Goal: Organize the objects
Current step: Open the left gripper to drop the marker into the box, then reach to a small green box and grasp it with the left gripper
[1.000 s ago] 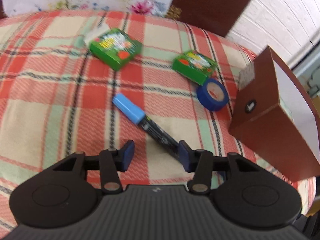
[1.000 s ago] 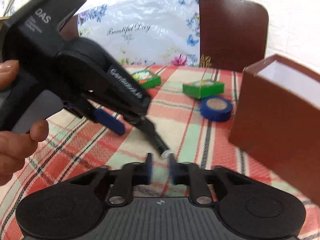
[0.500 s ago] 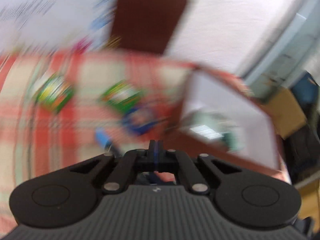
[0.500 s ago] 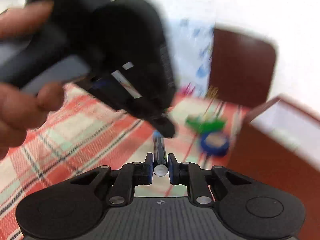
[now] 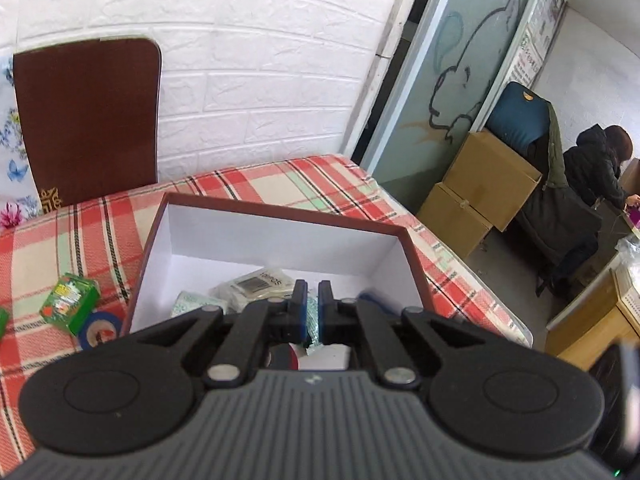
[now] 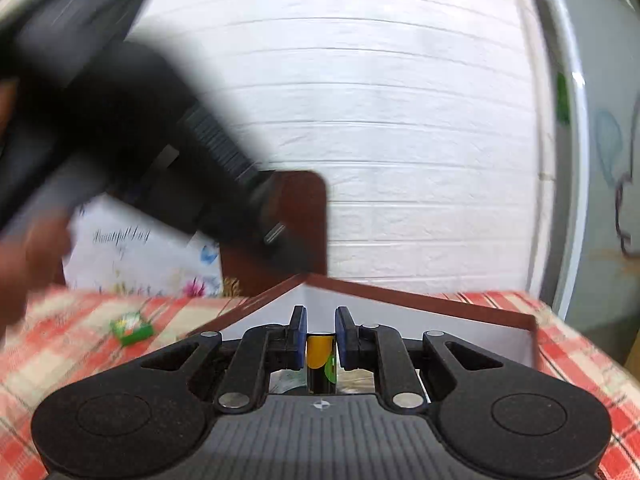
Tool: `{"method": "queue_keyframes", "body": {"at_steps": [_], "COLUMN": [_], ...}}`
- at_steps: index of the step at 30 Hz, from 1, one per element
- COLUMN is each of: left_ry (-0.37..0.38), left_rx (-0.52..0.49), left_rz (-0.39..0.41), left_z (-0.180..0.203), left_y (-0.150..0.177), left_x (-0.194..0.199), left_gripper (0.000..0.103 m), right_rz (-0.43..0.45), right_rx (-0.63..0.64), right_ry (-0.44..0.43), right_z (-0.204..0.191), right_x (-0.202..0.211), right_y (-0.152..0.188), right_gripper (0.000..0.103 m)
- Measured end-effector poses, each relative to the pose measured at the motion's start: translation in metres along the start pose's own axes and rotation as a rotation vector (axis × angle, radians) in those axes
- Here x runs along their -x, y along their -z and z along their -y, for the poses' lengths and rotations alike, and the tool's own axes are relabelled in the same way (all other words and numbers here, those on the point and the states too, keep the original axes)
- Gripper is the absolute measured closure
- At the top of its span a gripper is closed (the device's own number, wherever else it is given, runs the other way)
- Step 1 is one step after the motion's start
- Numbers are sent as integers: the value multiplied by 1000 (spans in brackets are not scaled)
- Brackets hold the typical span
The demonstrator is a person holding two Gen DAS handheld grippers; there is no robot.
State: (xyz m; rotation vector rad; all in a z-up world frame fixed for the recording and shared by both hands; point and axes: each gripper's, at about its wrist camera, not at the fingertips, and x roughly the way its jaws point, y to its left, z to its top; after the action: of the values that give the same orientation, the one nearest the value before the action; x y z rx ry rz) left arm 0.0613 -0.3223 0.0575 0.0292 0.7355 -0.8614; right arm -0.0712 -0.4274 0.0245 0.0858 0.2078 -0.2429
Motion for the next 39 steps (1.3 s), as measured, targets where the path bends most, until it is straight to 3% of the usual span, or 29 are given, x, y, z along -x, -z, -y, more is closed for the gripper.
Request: {"method": "queue_keyframes", "body": {"at_steps": [8,16,20,23,26,31,36,39], "left_ry": [-83,-165,-179,-217,-264,-398,-481,-500], "left_rx": [-13,25,50,68,131,277,383,436], "left_rz": [-10,-52,-29,2,-3,-51,-38,-21], "left_z": [-2,-31,-49,-70,-110,-192,-251,-275], "left_y": [-2,13,19,28,42,73,100,110], "left_x": [-8,-13,5,23,38,63,96,110], "left_gripper": [88,81,79,73,73,73,73,73], "right_rz": [56,-1,-48,-34,1,-4,-109,-200], "right_rx": [-56,-88,-3,-37,-76,-58,9,64], "right_ry": [57,16,43,55,-26,-244,-425,-491], "right_z": [57,80,80,81,69,15,-67,-122], "right_x": [-16,-71,-98,-93,-75,-64,-90,-120], "right_y": [-28,-30,-45,-54,-59,-51,-28,-5], "right_gripper": [89,89,86,81,80,75,73,71]}}
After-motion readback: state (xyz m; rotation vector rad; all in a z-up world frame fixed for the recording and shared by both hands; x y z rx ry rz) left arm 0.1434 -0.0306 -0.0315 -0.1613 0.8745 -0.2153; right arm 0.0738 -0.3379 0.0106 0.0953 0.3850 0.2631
